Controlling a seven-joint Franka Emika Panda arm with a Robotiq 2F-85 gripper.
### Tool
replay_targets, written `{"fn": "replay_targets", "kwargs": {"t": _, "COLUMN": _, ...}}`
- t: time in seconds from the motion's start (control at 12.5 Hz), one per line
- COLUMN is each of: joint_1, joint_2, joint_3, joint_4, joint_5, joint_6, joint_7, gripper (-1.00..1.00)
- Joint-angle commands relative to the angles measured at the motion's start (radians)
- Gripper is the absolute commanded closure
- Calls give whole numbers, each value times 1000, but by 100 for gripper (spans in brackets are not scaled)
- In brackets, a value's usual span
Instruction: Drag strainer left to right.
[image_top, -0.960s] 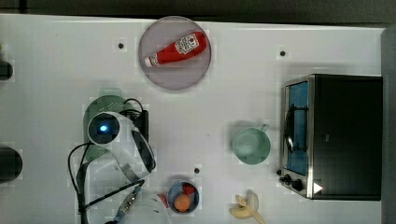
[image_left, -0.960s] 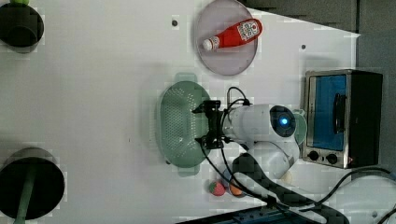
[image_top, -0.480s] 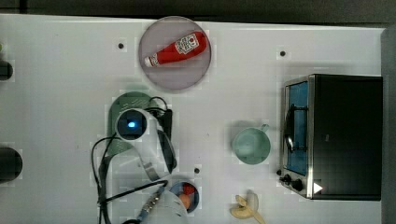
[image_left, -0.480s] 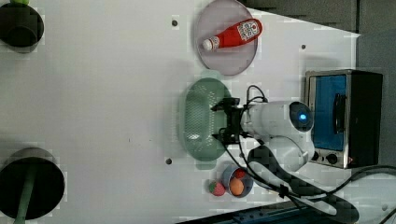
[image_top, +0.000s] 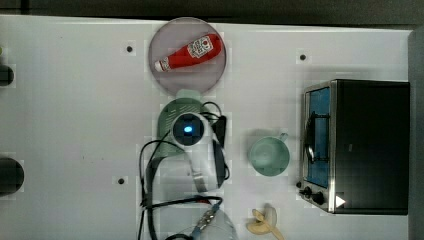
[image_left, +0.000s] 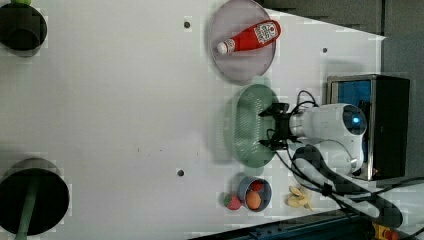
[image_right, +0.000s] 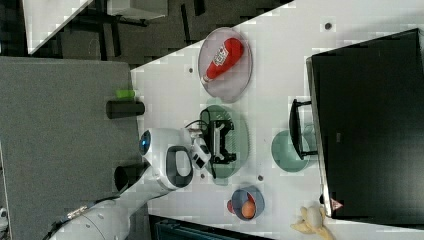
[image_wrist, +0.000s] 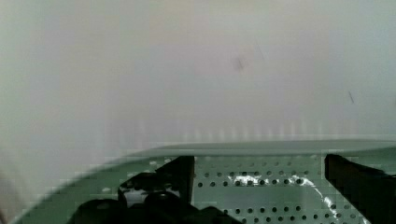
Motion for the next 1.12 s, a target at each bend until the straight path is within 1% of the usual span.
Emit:
{"fn": "replay_targets", "kwargs": {"t": 0.08, "joint_1": -21, "joint_2": -21, "joint_3": -17, "joint_4": -2, "joint_5": 16, "joint_6": -14, "joint_7": -136, "gripper": -100}}
{"fn": "replay_targets", "kwargs": {"t": 0.8, "joint_1": -23, "joint_2": -21, "joint_3": -196, "joint_4": -4, "joint_5": 16, "joint_6": 14, "joint_7": -320, "gripper": -100}}
{"fn": "replay_targets", "kwargs": {"t": 0.96, "joint_1": -23, "joint_2": -21, "joint_3": -217, "joint_4": -4, "joint_5": 16, "joint_6": 15, "joint_7": -324, "gripper": -100}}
{"fn": "replay_targets", "kwargs": {"t": 1.12, "joint_1": -22, "joint_2": -35, "joint_3": -204, "joint_4": 1, "joint_5": 16, "joint_6": 23, "joint_7": -390, "gripper": -100}}
